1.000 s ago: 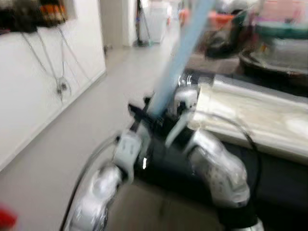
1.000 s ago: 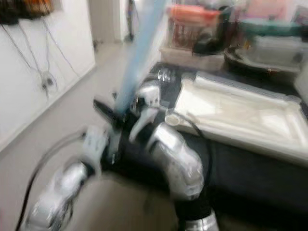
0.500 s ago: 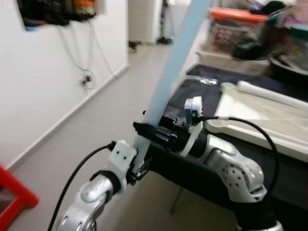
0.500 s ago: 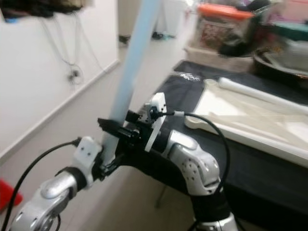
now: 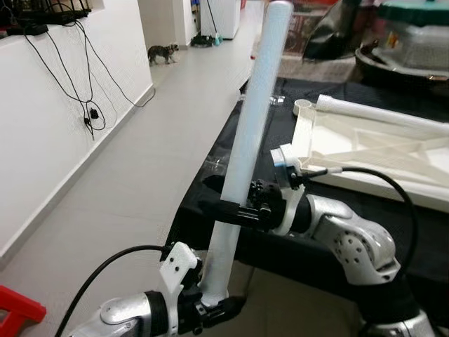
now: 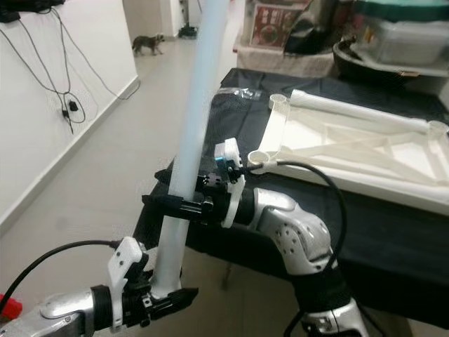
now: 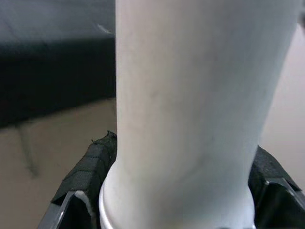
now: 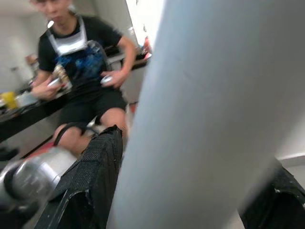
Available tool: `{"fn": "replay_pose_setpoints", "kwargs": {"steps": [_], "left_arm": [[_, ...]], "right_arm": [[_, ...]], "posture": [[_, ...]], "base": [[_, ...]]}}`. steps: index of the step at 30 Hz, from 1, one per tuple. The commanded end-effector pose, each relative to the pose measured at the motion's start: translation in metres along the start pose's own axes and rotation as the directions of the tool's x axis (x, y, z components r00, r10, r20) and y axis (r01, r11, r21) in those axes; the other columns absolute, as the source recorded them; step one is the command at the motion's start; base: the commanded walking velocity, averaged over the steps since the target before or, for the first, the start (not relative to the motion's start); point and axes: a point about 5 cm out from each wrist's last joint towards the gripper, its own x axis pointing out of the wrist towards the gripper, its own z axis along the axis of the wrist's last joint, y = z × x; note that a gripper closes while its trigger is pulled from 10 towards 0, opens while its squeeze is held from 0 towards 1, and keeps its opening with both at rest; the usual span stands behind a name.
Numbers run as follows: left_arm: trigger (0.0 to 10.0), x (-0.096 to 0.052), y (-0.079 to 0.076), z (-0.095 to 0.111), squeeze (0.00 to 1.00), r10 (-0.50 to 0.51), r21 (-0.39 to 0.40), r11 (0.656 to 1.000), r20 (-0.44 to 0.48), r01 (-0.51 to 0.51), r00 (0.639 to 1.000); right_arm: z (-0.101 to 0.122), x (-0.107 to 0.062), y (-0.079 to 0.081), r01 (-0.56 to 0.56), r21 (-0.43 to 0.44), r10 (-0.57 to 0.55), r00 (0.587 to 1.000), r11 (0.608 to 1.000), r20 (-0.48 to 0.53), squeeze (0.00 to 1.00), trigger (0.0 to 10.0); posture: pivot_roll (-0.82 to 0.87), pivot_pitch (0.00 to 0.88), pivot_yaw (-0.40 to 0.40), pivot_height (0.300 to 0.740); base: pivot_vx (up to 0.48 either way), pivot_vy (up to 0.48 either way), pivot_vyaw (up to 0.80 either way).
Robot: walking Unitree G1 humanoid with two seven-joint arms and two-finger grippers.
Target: Building children table
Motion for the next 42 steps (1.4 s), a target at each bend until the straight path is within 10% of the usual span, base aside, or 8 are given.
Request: {"fn": "replay_pose_setpoints", "kwargs": {"steps": [1,42], "left_arm": [[10.0,-0.005,-0.012,0.003,0.0,-0.108,0.018,0.994,-0.011,0.108,0.994],[10.0,0.011,0.001,0.006,0.0,-0.169,0.041,0.985,-0.032,0.17,0.985]], "right_arm": [[-0.002,-0.006,-0.003,-0.02,0.034,0.021,0.999,0.999,-0.026,0.0,10.0],[-0.015,0.007,0.021,-0.168,0.143,0.17,0.985,0.975,-0.005,0.0,10.0]], "posture": [[0.12,0.068,-0.034,0.74],[0.1,0.066,-0.032,0.74]], "base": [[0.0,0.0,0.0],[0.0,0.0,0.0]]}}
